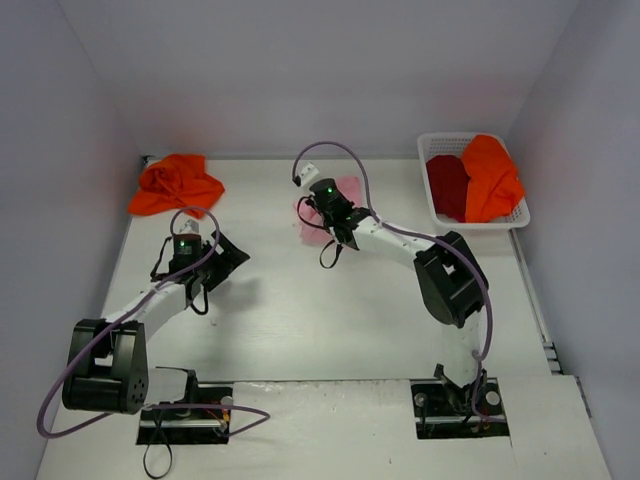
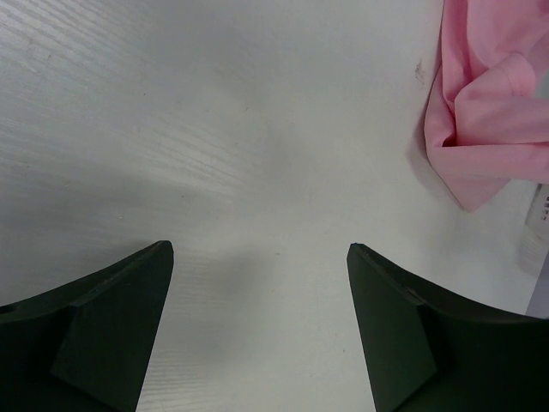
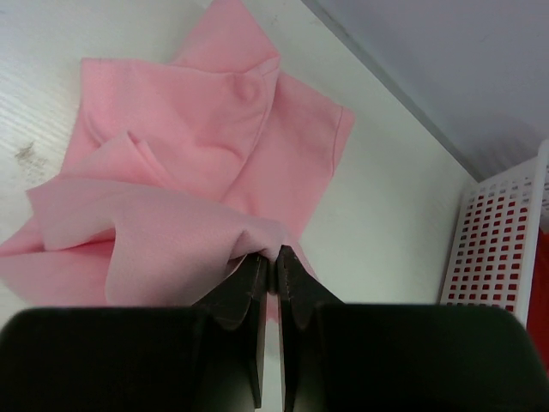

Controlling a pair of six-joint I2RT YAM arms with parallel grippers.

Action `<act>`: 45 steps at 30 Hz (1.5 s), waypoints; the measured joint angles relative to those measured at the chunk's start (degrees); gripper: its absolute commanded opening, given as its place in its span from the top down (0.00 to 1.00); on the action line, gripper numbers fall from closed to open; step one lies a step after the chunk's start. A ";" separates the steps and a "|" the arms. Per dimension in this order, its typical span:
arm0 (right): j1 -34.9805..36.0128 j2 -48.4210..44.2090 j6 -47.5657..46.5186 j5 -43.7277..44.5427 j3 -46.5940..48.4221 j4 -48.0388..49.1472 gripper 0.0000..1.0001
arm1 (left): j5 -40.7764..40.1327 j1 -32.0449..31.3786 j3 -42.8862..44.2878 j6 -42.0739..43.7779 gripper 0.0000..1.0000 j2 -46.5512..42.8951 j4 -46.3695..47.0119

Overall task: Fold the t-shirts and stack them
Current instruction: Fold the tshirt

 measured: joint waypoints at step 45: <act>37.88 -16.31 30.40 25.11 -12.13 -25.73 1.00 | 0.72 0.00 -0.15 -0.20 0.23 -25.07 -17.68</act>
